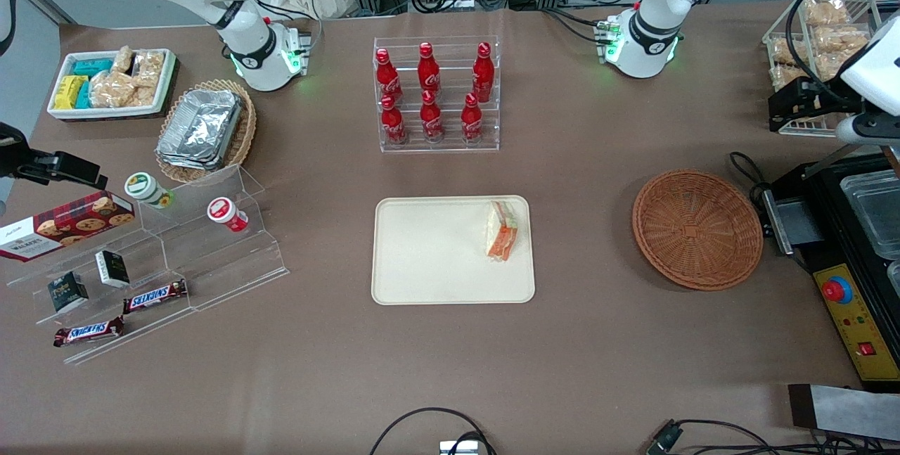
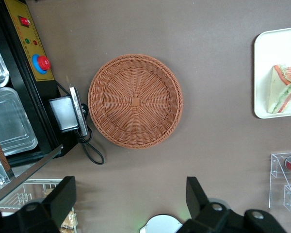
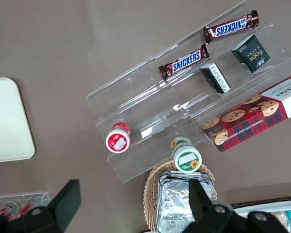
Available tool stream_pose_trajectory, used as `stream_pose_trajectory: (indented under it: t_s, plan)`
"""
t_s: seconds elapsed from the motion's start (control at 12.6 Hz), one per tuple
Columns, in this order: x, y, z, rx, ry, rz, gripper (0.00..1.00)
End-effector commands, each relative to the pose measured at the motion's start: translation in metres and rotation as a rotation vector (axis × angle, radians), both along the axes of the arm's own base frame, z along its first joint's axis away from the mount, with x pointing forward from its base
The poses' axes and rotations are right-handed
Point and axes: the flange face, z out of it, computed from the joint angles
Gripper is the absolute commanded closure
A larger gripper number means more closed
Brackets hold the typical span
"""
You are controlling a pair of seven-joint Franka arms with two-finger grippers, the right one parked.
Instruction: Place sandwich from basket to tray
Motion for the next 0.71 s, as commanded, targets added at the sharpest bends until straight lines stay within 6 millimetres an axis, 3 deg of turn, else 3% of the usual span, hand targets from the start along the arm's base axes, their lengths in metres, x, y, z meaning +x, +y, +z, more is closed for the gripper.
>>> stream_pose_trajectory:
  t_s: [0.0,0.24,0.63]
  plan:
    - [-0.0150,0.0050,0.0087,-0.016,0.004,0.012,0.00]
    - [-0.0137,0.0054,0.0080,-0.025,-0.002,0.097,0.00]
    - [-0.0087,0.0051,0.0111,-0.030,-0.040,0.067,0.00]
